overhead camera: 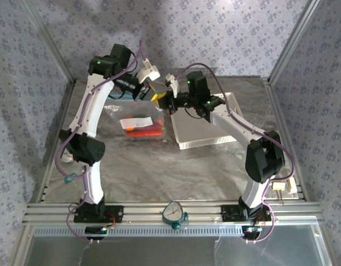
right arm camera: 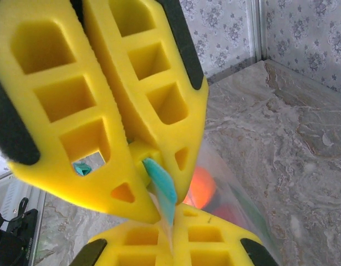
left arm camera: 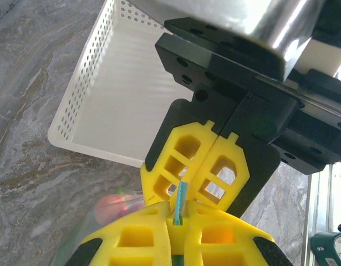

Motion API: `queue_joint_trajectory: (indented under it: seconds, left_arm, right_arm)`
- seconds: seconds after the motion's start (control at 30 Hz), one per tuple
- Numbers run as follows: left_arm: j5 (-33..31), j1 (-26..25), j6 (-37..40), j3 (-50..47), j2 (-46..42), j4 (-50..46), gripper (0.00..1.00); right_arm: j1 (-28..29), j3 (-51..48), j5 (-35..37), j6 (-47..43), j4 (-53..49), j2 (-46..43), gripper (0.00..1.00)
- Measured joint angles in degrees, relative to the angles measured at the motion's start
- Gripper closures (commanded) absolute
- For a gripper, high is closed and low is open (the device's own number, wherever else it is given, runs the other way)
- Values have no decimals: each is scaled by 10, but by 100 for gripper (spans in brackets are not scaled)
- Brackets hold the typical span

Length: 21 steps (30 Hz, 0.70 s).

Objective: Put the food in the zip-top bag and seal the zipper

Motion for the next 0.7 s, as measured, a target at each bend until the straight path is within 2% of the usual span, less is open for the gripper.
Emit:
queue_joint_trajectory:
  seconds: [0.7]
  left_arm:
    - [-1,18,4,0,0,-20,96]
  right_arm:
    - [0,-7,0,1,11,-3,100]
